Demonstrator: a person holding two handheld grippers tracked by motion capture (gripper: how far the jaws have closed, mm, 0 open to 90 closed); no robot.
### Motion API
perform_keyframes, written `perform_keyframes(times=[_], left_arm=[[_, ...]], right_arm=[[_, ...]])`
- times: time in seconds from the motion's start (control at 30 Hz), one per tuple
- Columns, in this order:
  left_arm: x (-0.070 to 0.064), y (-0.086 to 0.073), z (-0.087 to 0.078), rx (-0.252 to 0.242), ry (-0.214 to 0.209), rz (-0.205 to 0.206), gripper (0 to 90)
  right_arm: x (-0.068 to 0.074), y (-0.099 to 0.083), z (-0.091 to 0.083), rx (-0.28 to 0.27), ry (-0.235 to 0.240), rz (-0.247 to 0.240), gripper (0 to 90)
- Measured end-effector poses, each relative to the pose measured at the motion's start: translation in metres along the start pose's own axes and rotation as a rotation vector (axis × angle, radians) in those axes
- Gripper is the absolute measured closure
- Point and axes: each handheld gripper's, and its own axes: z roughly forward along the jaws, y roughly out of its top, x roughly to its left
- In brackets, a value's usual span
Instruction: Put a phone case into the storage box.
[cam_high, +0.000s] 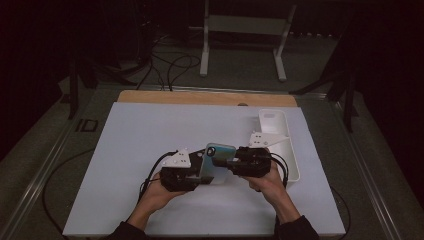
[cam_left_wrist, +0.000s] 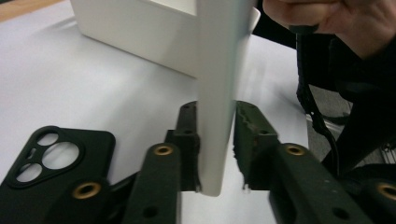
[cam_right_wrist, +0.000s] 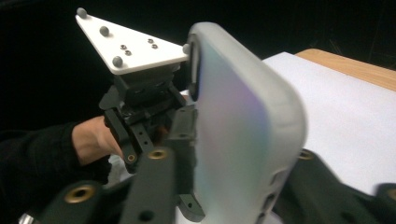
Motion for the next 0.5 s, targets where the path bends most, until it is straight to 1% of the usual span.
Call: perform_keyframes(times=[0.1, 0.2, 0.27, 0.3, 0.37, 0.4, 0.5], left_arm=[[-0.0009, -0.0005, 0.0019, 0.009, -0.003, 0.009, 80.2], [-0.0019, -0.0004, 0.0024, 0.012, 0.007, 0.013, 80.5], [-0.0029, 0.0002, 0.0020, 0.007, 0.019, 0.016, 80.7], [-0.0030, 0.0003, 0.0017, 0.008, 0.025, 0.019, 80.8], [-0.0024, 0.0003, 0.0003, 0.005, 0.038, 0.013, 80.9], [-0.0021, 0.0002, -0.0005, 0.001, 0.046, 0.010, 80.9], [-0.0014, -0.0001, -0.0030, -0.004, 0.070, 0.005, 81.0]], right_arm=[[-0.0001, -0.0008, 0.0029, 0.015, -0.012, -0.005, 52.6], [0.0011, -0.0010, 0.0053, 0.030, -0.033, -0.018, 47.1], [0.0015, -0.0013, 0.0064, 0.037, -0.048, -0.017, 43.4], [0.0018, -0.0014, 0.0073, 0.047, -0.062, -0.017, 38.3], [0.0020, -0.0017, 0.0086, 0.064, -0.098, -0.022, 31.9], [0.0018, -0.0019, 0.0086, 0.066, -0.106, -0.022, 29.5], [0.0020, -0.0020, 0.0076, 0.073, -0.132, -0.008, 22.3]])
